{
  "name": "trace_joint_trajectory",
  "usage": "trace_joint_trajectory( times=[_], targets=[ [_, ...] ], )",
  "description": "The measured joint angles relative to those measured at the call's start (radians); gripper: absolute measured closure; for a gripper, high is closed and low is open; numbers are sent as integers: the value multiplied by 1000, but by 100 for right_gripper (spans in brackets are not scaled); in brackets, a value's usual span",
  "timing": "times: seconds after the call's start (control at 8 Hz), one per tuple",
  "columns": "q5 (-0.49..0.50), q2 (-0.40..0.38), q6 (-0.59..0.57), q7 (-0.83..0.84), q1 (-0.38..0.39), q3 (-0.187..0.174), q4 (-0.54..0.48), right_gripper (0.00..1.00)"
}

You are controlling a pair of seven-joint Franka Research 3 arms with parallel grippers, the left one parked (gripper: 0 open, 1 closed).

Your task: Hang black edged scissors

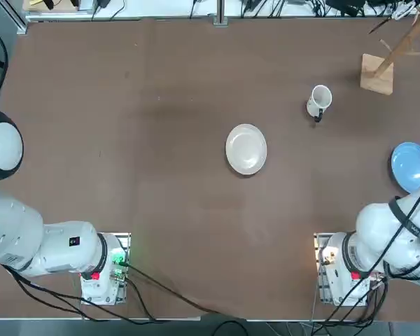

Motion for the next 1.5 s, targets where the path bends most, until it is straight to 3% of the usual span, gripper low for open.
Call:
trace_joint_trajectory(
  times=[0.38, 0.75, 1.25, 1.38, 1.5],
  targets=[
    [0, 0, 1, 0, -10, 0, 0, 87],
    [0, 0, 2, 0, -15, 0, 0, 74],
    [0, 1, -1, 0, -51, -1, 0, 70],
    [0, 1, -1, 0, -52, -1, 0, 66],
    [0, 1, -2, 0, -51, 2, 0, 51]
  ],
)
